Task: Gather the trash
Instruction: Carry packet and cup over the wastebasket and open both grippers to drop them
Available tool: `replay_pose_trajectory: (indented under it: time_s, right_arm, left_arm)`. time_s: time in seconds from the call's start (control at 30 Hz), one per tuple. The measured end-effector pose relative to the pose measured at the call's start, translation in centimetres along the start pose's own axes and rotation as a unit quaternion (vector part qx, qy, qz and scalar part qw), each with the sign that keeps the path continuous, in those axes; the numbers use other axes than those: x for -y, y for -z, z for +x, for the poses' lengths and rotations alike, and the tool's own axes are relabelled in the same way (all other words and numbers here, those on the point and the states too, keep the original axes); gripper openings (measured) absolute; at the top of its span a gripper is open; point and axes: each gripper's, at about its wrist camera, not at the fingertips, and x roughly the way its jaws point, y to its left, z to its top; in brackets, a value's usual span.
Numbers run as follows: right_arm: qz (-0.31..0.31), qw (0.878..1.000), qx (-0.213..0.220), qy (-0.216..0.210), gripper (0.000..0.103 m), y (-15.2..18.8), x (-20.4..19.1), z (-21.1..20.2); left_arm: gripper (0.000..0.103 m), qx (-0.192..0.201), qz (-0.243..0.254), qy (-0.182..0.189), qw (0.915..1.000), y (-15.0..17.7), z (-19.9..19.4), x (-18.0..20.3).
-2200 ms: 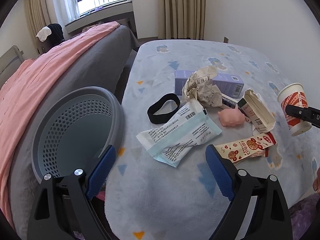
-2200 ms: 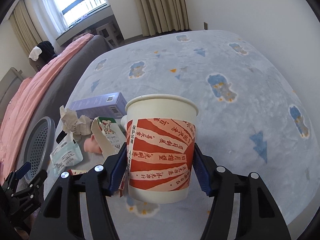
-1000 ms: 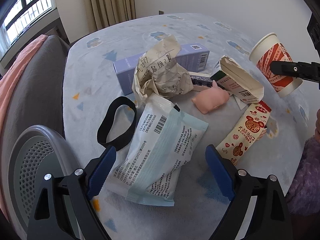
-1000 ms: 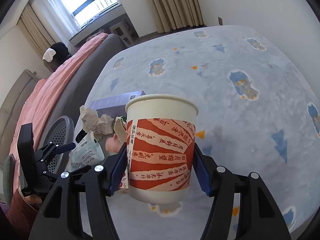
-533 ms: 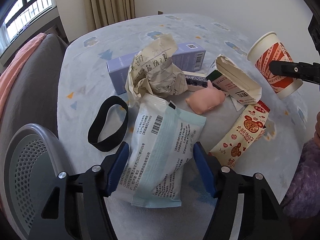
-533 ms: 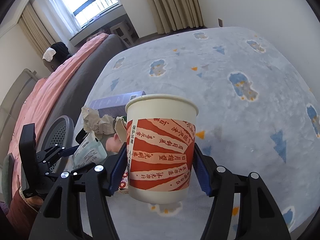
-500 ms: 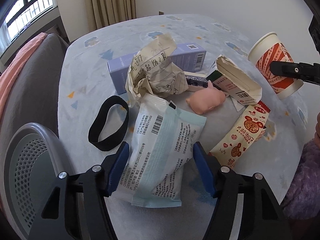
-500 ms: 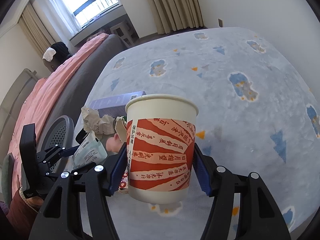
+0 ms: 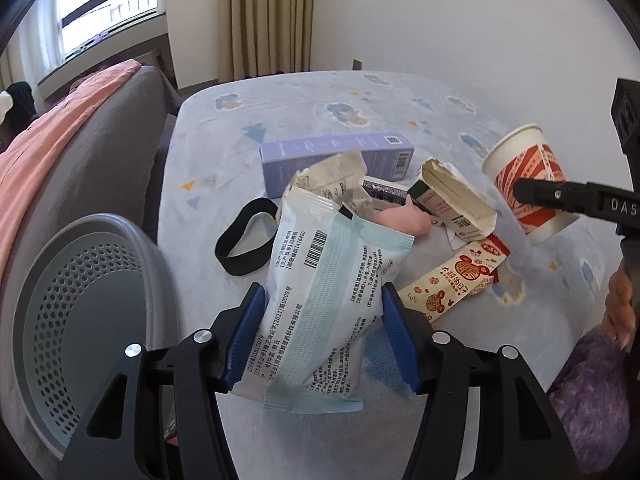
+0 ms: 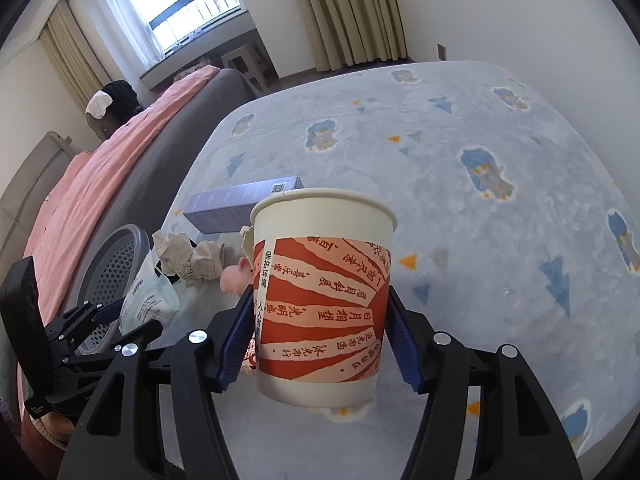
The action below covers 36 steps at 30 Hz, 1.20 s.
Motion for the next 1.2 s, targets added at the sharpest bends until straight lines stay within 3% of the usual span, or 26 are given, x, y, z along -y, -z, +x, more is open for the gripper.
replay_pose_trajectory:
  time_s: [0.1, 0.23, 0.57, 0.93, 1.2]
  right_arm:
    - [-0.017, 1.0, 0.003, 0.004, 0.06, 0.2, -1.4, -0.1]
    - [-0.045, 0.999, 0.018, 0.01, 0.06, 0.0, -3.8, -0.8]
    - [-0.12, 0.992, 0.013, -0.044, 0.06, -1.5, -13.5, 0.8]
    - [-0.213, 0.969, -0.031, -0.12, 0.06, -2.1, -24.8, 6.6]
    - [-0.262, 0.952, -0.07, -0.146, 0.06, -0.8, -29.5, 11.1]
  left_arm:
    - [0.057, 0.021, -0.027, -0.005, 0.9994, 0.3, -1.7, -0.7]
    - [0.057, 0.05, -0.061, -0.038, 0.9962, 0.4, -4.1, -2.9]
    - [0.057, 0.096, -0.145, -0.142, 0.9746, 1.6, -8.9, -9.5]
    - [0.057, 0.081, -0.204, -0.219, 0.9507, 4.3, -10.2, -15.2]
    - [0.057, 0.052, -0.252, -0.232, 0.938, 6.1, -9.4, -18.6]
